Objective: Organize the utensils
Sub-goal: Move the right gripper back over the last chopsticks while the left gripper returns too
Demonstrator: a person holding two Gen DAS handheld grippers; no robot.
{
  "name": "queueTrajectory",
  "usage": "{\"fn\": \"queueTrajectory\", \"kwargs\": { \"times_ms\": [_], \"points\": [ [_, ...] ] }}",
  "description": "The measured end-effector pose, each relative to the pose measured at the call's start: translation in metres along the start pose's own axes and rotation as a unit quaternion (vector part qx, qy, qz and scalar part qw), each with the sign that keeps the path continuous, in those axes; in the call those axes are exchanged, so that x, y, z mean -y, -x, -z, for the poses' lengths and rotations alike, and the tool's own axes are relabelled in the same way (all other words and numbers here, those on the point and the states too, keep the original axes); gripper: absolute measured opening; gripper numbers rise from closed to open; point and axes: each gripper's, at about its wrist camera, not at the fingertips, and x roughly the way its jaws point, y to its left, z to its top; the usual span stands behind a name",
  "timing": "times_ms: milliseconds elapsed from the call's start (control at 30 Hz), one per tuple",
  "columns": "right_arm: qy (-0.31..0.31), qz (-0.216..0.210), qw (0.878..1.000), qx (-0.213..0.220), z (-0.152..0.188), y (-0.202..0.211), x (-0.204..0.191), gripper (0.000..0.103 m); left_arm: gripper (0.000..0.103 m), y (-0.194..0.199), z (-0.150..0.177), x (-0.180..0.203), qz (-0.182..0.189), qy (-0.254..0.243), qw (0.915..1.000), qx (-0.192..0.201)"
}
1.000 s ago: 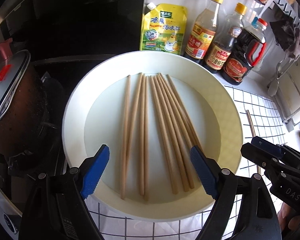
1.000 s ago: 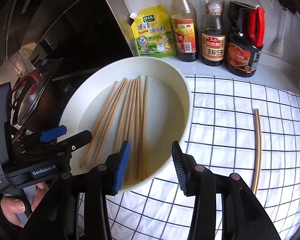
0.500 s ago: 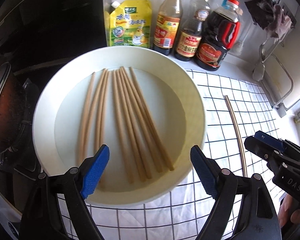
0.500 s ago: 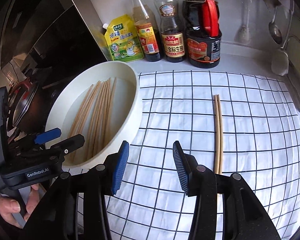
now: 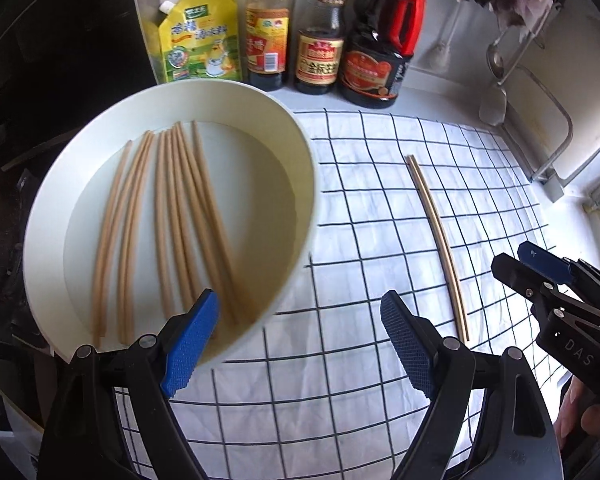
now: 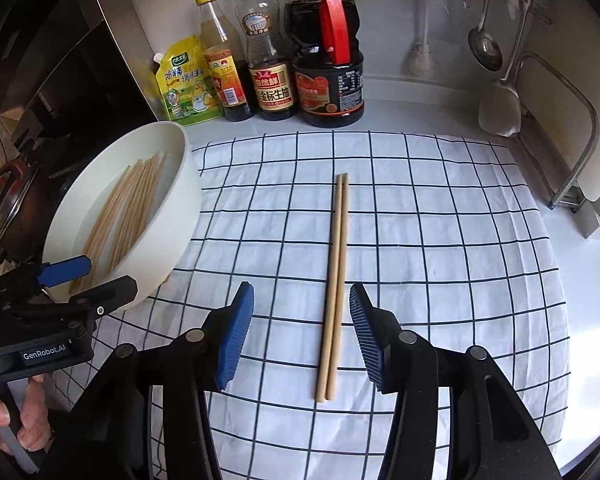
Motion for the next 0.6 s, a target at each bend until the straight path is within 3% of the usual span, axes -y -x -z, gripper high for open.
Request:
{"fn": "queueTrajectory", "kwargs": {
  "times_ms": [133,400,600],
  "points": [
    [0.002,-0.001,1.0,-0.007,0.005,-0.007,0.013,0.049,0.084,-0.006,0.003,0.016,-0.007,-0.005,1.0,-0.003],
    [0.004,-0.009,1.0,-0.02,0.016,-0.027,0.037,0.049,0.087,-0.004,0.005,0.027,-0.035,0.012,0.9985,0.04],
    [0.002,-0.008,1.0,-0.028,0.018,-0.045,0.049,0.049,0.087,-0.001,0.006,0.047,-0.044,-0.002,0.9971,0.063]
  ]
}}
